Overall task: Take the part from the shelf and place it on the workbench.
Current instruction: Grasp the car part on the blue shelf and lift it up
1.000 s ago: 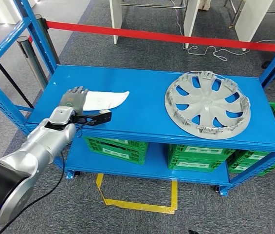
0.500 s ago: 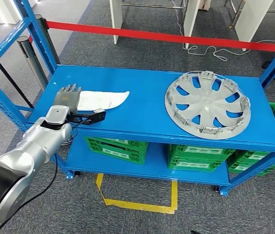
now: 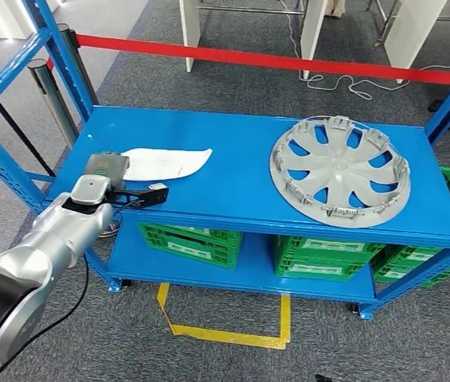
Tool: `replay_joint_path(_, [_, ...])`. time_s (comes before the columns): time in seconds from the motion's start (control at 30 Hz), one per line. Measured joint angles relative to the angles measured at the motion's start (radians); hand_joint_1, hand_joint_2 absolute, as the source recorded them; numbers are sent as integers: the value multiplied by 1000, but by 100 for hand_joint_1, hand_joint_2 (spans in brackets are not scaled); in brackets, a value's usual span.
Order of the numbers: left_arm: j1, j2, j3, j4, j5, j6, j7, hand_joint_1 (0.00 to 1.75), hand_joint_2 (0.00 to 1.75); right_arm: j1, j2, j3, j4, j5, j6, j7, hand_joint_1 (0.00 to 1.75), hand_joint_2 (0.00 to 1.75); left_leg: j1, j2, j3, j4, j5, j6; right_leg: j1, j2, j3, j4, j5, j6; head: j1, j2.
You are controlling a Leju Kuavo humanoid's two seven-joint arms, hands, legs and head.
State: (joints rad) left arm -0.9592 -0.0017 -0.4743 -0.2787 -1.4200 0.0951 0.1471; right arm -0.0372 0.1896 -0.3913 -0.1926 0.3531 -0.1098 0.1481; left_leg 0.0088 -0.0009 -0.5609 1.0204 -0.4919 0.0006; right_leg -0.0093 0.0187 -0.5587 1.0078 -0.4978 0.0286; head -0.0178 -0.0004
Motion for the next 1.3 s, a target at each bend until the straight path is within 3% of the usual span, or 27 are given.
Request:
replay_joint_path(0.43, [13,11,1,2,-13,53,20,175,175,3,0,-17,0,8,-30,-56,0,175,0,0,0,0,0,0,0,1,-1,0,0,0,0,0])
replay_joint_path(0.67, [52,19,2,2,-20,151,37,175,175,3,-4,-23,0,18,-52,-58,0,175,0,0,0,0,0,0,0,0,-1,0,0,0,0,0])
replay_joint_path(0.83, [74,21,11,2,-15,250,-1,175,175,5,-4,-25,0,25,-56,-38,0,175,0,0,-1,0,0,0,0,0,-1,0,0,0,0,0])
replay_joint_path(0.97, [87,23,48,1,42,452,-107,175,175,5,-4,-25,0,37,-56,-19,0,175,0,0,-1,0,0,0,0,0,-1,0,0,0,0,0])
replay_joint_path(1.07, [95,14,107,-20,143,562,-238,175,175,5,-4,-25,0,49,-55,-12,0,175,0,0,-1,0,0,0,0,1,-2,0,0,0,0,0])
replay_joint_path(1.23, [132,-55,344,-151,417,600,-597,175,175,4,-4,-26,0,62,-59,-11,0,175,0,-1,-2,0,0,0,0,0,-2,0,0,0,0,0])
replay_joint_path(1.3, [133,-80,413,-179,452,602,-651,175,175,3,-4,-26,0,63,-59,-12,0,175,0,0,-2,0,0,0,0,0,-2,0,0,0,0,0])
